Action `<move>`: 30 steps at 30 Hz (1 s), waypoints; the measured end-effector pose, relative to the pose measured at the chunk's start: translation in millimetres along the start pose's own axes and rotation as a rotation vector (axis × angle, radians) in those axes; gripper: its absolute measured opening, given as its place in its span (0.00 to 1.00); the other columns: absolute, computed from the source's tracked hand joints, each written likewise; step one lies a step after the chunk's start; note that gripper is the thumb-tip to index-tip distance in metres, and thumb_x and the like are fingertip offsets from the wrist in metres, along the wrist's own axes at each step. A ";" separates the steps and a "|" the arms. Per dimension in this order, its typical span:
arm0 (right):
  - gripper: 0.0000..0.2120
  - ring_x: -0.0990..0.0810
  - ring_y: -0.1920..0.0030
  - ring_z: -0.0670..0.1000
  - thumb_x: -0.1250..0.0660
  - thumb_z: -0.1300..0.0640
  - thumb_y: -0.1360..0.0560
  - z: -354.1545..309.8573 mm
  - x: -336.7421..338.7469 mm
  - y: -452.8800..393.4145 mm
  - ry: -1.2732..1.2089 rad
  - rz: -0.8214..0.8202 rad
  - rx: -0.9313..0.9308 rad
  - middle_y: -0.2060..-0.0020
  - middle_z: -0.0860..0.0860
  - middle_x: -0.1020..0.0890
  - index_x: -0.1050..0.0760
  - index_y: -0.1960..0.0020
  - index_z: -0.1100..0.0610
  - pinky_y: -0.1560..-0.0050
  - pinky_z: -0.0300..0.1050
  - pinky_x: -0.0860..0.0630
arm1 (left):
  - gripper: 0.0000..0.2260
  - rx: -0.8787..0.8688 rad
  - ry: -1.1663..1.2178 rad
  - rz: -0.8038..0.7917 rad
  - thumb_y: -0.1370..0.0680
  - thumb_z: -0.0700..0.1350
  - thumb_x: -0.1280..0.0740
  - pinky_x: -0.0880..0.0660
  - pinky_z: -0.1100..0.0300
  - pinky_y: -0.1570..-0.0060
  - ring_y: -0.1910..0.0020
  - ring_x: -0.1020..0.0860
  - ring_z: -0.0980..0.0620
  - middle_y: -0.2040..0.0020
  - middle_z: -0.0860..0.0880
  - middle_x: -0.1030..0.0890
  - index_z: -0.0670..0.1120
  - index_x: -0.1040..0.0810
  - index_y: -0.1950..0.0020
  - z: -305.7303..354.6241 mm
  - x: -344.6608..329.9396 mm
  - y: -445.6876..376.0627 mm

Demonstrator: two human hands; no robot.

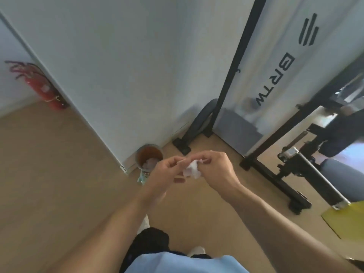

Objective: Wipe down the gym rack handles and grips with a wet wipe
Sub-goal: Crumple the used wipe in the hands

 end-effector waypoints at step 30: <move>0.04 0.18 0.61 0.50 0.28 0.57 0.23 48.1 -250.7 -245.9 -0.552 -0.165 -0.639 0.60 0.53 0.14 0.17 0.49 0.56 0.47 0.50 0.18 | 0.16 0.228 -0.185 0.310 0.37 0.54 0.20 0.27 0.57 0.62 0.65 0.26 0.52 0.65 0.50 0.21 0.48 0.22 0.62 -52.4 269.3 -192.9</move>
Point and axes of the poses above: each hand's wrist, its own y-axis away from the middle knuckle, its own x-axis out of the back of the hand, z = x × y, the point moved 8 cm from there along -y, towards the middle knuckle
